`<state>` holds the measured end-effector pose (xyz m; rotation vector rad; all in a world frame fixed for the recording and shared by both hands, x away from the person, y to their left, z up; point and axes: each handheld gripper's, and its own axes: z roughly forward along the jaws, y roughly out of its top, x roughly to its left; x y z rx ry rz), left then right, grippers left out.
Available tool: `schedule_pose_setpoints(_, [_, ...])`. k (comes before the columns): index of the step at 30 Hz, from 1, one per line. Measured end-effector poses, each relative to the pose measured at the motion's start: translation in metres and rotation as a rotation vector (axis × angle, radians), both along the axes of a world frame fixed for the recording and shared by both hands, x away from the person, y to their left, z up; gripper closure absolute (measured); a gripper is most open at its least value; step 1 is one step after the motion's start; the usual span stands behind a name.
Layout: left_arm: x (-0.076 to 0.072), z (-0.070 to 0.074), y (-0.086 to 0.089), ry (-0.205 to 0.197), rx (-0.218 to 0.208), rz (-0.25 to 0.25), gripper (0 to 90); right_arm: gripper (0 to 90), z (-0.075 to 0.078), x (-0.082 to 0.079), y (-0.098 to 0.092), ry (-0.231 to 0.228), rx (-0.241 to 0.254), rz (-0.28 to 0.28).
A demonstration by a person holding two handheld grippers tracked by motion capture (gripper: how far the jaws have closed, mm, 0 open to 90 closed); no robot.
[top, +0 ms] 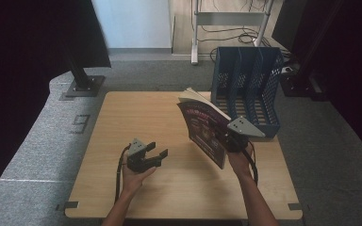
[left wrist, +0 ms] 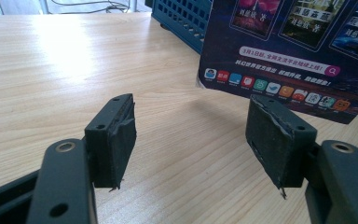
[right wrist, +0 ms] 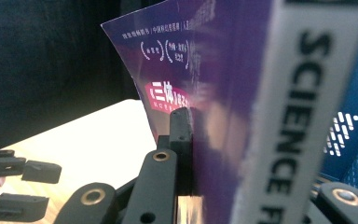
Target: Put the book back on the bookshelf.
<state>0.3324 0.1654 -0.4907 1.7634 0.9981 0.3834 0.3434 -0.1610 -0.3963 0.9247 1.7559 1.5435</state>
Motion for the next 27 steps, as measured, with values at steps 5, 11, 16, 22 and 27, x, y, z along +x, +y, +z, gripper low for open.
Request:
schedule_pose_setpoints(5, [-0.001,-0.001,0.002,0.012,-0.011,-0.003,33.2,81.5,0.002,0.003,-0.001,0.004,0.010,-0.015])
schedule_pose_setpoints(11, [0.000,-0.002,0.005,0.025,-0.018,0.002,33.0,81.5,0.005,0.005,-0.004,-0.003,0.019,-0.036])
schedule_pose_setpoints(16, [0.000,-0.004,0.007,0.035,-0.016,0.010,32.8,81.4,0.008,0.007,-0.007,-0.010,0.029,-0.048])
schedule_pose_setpoints(22, [0.001,-0.006,0.009,0.049,-0.011,0.013,32.6,81.5,0.011,0.009,-0.012,-0.011,0.043,-0.065])
schedule_pose_setpoints(27, [0.002,-0.010,0.010,0.064,-0.006,0.014,32.5,81.5,0.015,0.012,-0.015,-0.016,0.049,-0.078])
